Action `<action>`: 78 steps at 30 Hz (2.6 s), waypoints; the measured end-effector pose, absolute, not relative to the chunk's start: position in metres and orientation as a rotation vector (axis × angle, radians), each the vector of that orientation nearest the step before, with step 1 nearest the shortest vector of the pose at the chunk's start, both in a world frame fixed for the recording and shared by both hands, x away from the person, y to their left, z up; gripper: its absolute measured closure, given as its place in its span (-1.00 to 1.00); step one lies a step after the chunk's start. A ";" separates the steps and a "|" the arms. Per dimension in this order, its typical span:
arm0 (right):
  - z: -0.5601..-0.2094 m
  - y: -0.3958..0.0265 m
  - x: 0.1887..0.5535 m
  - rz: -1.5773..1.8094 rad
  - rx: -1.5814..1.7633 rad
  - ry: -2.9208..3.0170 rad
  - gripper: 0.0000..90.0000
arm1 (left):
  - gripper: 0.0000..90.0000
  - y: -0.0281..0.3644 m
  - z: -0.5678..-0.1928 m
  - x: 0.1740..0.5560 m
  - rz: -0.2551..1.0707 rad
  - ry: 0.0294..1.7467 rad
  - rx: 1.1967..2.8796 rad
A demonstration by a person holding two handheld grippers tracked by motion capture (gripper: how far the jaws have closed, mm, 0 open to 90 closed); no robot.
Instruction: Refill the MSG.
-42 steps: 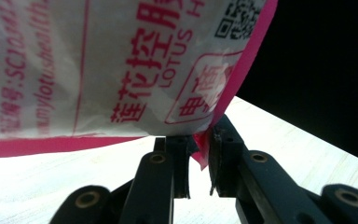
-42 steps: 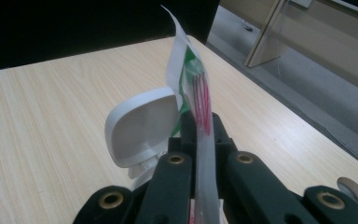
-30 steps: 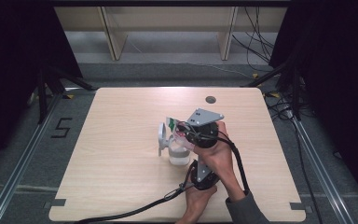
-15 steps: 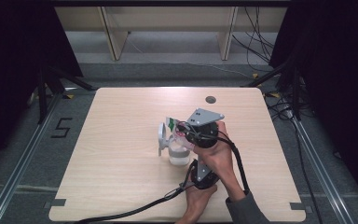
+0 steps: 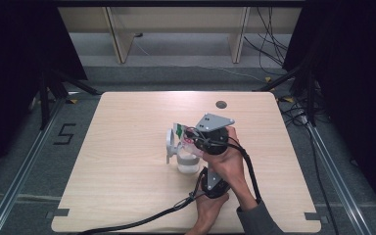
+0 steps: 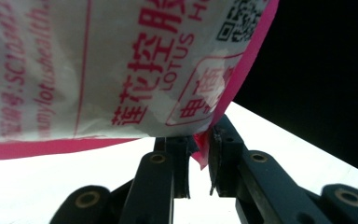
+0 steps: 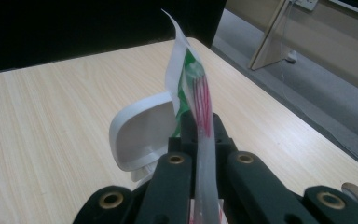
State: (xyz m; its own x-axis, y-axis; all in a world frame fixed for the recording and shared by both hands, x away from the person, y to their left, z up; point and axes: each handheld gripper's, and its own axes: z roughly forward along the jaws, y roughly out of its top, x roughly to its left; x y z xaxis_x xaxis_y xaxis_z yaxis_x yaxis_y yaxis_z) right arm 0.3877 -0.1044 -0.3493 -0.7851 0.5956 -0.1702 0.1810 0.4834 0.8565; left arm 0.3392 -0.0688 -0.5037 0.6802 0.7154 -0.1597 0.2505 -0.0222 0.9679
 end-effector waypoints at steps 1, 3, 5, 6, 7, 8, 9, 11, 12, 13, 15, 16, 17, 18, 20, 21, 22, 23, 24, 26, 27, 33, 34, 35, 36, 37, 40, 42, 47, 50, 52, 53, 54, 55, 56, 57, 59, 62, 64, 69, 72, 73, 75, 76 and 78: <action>-0.349 -0.105 0.389 1.234 0.616 2.293 1.00 | 0.76 -0.069 -0.504 0.339 0.444 0.813 1.591; -0.349 -0.104 0.388 1.235 0.622 2.270 1.00 | 0.76 -0.069 -0.504 0.337 0.462 0.835 1.575; -0.348 -0.104 0.389 1.233 0.621 2.276 1.00 | 0.76 -0.069 -0.504 0.337 0.460 0.838 1.573; -0.349 -0.104 0.389 1.235 0.629 2.264 1.00 | 0.76 -0.069 -0.504 0.338 0.460 0.837 1.573; -0.349 -0.104 0.389 1.230 0.617 2.266 1.00 | 0.76 -0.069 -0.504 0.337 0.461 0.837 1.572; -0.349 -0.104 0.389 1.234 0.618 2.268 1.00 | 0.76 -0.069 -0.504 0.337 0.466 0.835 1.573; -0.348 -0.104 0.387 1.241 0.655 2.288 1.00 | 0.76 -0.069 -0.504 0.338 0.462 0.837 1.572; -0.349 -0.104 0.387 1.240 0.652 2.276 1.00 | 0.76 -0.069 -0.503 0.338 0.458 0.838 1.571; -0.349 -0.104 0.387 1.240 0.652 2.276 1.00 | 0.76 -0.069 -0.503 0.338 0.458 0.838 1.571; -0.348 -0.104 0.387 1.236 0.647 2.296 1.00 | 0.76 -0.069 -0.503 0.338 0.460 0.833 1.569; -0.348 -0.104 0.389 1.237 0.629 2.293 1.00 | 0.76 -0.070 -0.503 0.339 0.458 0.836 1.568; -0.348 -0.105 0.390 1.234 0.604 2.276 1.00 | 0.76 -0.070 -0.503 0.339 0.457 0.840 1.566; -0.348 -0.104 0.390 1.239 0.607 2.265 1.00 | 0.76 -0.071 -0.503 0.339 0.457 0.841 1.561; -0.348 -0.104 0.390 1.239 0.607 2.265 1.00 | 0.76 -0.071 -0.503 0.339 0.457 0.841 1.561; -0.347 -0.104 0.390 1.223 0.603 2.274 1.00 | 0.76 -0.072 -0.502 0.340 0.454 0.842 1.557; -0.348 -0.104 0.390 1.231 0.617 2.278 1.00 | 0.76 -0.072 -0.502 0.340 0.452 0.839 1.554; -0.348 -0.104 0.390 1.233 0.618 2.282 1.00 | 0.76 -0.072 -0.502 0.340 0.457 0.839 1.556; -0.347 -0.105 0.390 1.237 0.610 2.274 1.00 | 0.76 -0.072 -0.502 0.340 0.460 0.839 1.554; -0.346 -0.105 0.389 1.238 0.633 2.285 1.00 | 0.76 -0.072 -0.502 0.340 0.462 0.839 1.555; -0.346 -0.105 0.389 1.240 0.643 2.289 1.00 | 0.76 -0.072 -0.502 0.340 0.457 0.838 1.555; -0.346 -0.105 0.389 1.240 0.643 2.289 1.00 | 0.76 -0.072 -0.502 0.340 0.457 0.838 1.555; -0.347 -0.103 0.389 1.244 0.647 2.294 1.00 | 0.76 -0.071 -0.502 0.340 0.464 0.837 1.556; -0.347 -0.103 0.389 1.243 0.644 2.293 0.99 | 0.76 -0.071 -0.502 0.340 0.462 0.835 1.555; -0.347 -0.103 0.389 1.242 0.642 2.297 0.99 | 0.76 -0.071 -0.502 0.340 0.463 0.838 1.558; -0.347 -0.103 0.389 1.242 0.642 2.297 0.99 | 0.76 -0.071 -0.502 0.340 0.463 0.838 1.558; -0.347 -0.103 0.389 1.243 0.648 2.288 0.99 | 0.76 -0.071 -0.502 0.340 0.463 0.837 1.558; -0.348 -0.103 0.389 1.243 0.649 2.290 0.99 | 0.76 -0.071 -0.502 0.340 0.461 0.834 1.556; -0.347 -0.103 0.389 1.243 0.647 2.290 0.99 | 0.76 -0.071 -0.502 0.340 0.462 0.834 1.558; -0.346 -0.104 0.390 1.240 0.628 2.288 0.99 | 0.76 -0.071 -0.502 0.340 0.465 0.831 1.559; -0.347 -0.102 0.389 1.249 0.647 2.293 0.99 | 0.76 -0.071 -0.502 0.340 0.464 0.831 1.556; -0.347 -0.102 0.389 1.241 0.641 2.295 0.99 | 0.76 -0.071 -0.502 0.340 0.463 0.834 1.558; -0.348 -0.102 0.390 1.238 0.626 2.285 0.99 | 0.76 -0.071 -0.502 0.339 0.465 0.830 1.558; -0.348 -0.102 0.389 1.239 0.631 2.284 0.99 | 0.76 -0.071 -0.502 0.339 0.466 0.831 1.559; -0.348 -0.102 0.389 1.240 0.626 2.282 0.99 | 0.76 -0.071 -0.502 0.339 0.465 0.833 1.557; -0.348 -0.102 0.390 1.241 0.627 2.283 0.99 | 0.76 -0.071 -0.502 0.340 0.462 0.834 1.558; -0.348 -0.102 0.390 1.240 0.632 2.288 0.99 | 0.76 -0.071 -0.502 0.340 0.456 0.831 1.558; -0.348 -0.102 0.392 1.232 0.604 2.289 0.99 | 0.76 -0.071 -0.502 0.340 0.455 0.833 1.562; -0.349 -0.102 0.392 1.228 0.605 2.286 0.99 | 0.76 -0.071 -0.502 0.340 0.457 0.831 1.558; -0.348 -0.102 0.392 1.237 0.606 2.286 0.99 | 0.76 -0.071 -0.502 0.339 0.464 0.834 1.558; -0.348 -0.102 0.392 1.228 0.603 2.280 0.99 | 0.76 -0.071 -0.502 0.339 0.463 0.833 1.561; -0.348 -0.102 0.392 1.232 0.591 2.284 0.99 | 0.76 -0.071 -0.502 0.339 0.462 0.831 1.560; -0.348 -0.102 0.390 1.236 0.619 2.287 0.99 | 0.76 -0.071 -0.502 0.339 0.465 0.830 1.561; -0.348 -0.102 0.390 1.239 0.628 2.292 0.99 | 0.76 -0.071 -0.502 0.339 0.460 0.832 1.559; -0.348 -0.102 0.391 1.237 0.612 2.285 0.99 | 0.76 -0.071 -0.502 0.339 0.459 0.833 1.558; -0.348 -0.102 0.391 1.236 0.607 2.289 0.99 | 0.76 -0.071 -0.502 0.339 0.465 0.831 1.559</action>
State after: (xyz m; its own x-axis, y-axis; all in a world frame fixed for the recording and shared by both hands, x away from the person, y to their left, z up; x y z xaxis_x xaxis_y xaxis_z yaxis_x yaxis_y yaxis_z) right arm 0.3914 -0.1022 -0.3481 -0.7938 0.5779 -0.1897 0.1581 0.4972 0.8531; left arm 0.3389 -0.0710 -0.5017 0.6595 0.7327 -0.1679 0.2406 0.0059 0.9706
